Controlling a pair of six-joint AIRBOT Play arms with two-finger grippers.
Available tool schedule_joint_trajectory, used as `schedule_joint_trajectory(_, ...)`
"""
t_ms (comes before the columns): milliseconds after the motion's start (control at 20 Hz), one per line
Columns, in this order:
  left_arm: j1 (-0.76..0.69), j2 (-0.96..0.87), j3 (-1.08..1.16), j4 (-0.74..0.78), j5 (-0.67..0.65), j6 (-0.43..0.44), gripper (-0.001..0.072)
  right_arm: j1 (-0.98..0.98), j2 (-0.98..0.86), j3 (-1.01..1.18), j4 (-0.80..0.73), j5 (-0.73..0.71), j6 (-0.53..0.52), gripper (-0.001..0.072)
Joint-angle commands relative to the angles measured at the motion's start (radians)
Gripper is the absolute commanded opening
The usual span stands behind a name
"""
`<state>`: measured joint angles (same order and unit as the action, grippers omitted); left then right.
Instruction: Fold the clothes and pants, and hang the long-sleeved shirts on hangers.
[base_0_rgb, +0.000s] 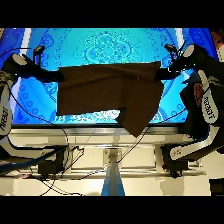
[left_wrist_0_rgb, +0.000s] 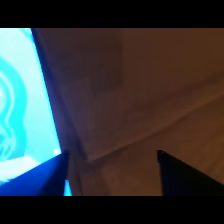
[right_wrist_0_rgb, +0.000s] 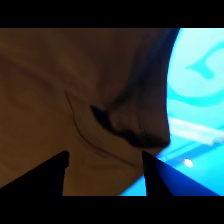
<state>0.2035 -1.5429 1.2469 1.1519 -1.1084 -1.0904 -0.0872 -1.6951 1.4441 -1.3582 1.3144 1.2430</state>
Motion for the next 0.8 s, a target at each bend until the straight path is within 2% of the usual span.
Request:
schedule_joint_trajectory(0,0.054,0.060,0.015,0.030,-0.068,-0.012,0.0459,-0.036,0.019,-0.003,-0.111,0.158,0.010,0.0481)
schedule_joint_trajectory(150,0.133,0.156,0.015,0.029,-0.138,-0.013,0.0461,-0.144,0.082,-0.089,-0.043,0.227,0.040,0.0481)
schedule_joint_trajectory(300,0.207,0.231,0.005,-0.022,-0.214,-0.013,0.0460,-0.243,0.207,-0.301,0.088,0.237,0.047,0.0481)
schedule_joint_trajectory(500,0.273,0.308,-0.119,-0.144,-0.214,-0.009,0.0460,-0.261,0.371,-0.644,0.273,0.141,0.026,0.0481)
schedule_joint_trajectory(700,0.300,0.350,-0.303,-0.139,-0.213,0.000,0.0460,-0.261,0.434,-0.921,0.478,0.003,-0.016,0.0481)
schedule_joint_trajectory(750,0.307,0.353,-0.340,-0.139,-0.213,0.005,0.0460,-0.261,0.434,-0.970,0.525,-0.021,-0.055,0.0481)
